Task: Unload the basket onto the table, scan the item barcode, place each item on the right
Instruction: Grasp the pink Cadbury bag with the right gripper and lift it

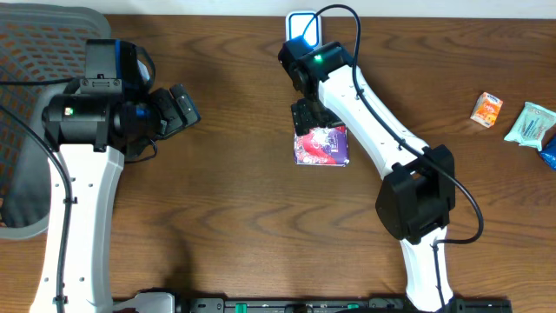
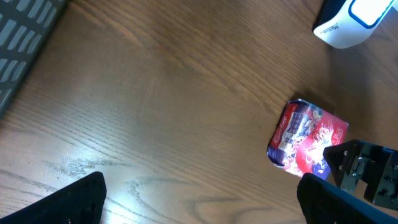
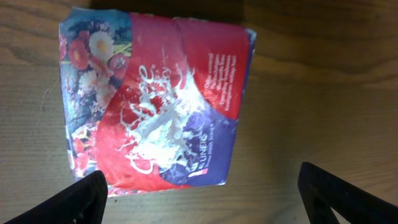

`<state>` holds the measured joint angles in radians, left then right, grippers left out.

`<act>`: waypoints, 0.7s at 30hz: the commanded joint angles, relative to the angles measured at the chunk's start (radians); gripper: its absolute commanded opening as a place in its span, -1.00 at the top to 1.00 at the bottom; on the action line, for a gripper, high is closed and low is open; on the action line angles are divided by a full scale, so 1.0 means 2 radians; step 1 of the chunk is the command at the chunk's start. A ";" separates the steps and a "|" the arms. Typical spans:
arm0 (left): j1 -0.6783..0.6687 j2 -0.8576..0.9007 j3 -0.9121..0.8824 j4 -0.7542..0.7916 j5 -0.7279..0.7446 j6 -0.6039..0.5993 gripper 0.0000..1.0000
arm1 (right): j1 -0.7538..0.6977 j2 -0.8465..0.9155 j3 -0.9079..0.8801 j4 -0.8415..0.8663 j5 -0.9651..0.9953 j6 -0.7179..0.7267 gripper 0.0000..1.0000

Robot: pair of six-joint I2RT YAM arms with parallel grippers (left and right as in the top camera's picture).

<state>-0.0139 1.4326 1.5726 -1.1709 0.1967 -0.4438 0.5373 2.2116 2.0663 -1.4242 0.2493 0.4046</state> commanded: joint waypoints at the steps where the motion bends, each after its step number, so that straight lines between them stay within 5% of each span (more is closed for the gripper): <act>1: 0.002 -0.001 0.003 -0.001 -0.003 0.005 -0.95 | 0.013 -0.003 0.006 0.002 0.027 -0.012 -0.83; 21: 0.002 -0.001 0.003 -0.001 -0.003 0.005 -0.95 | 0.086 -0.002 -0.131 0.179 0.066 0.067 -0.45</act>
<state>-0.0139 1.4326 1.5726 -1.1709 0.1967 -0.4438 0.7063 2.2112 1.8561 -1.0870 0.3119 0.4992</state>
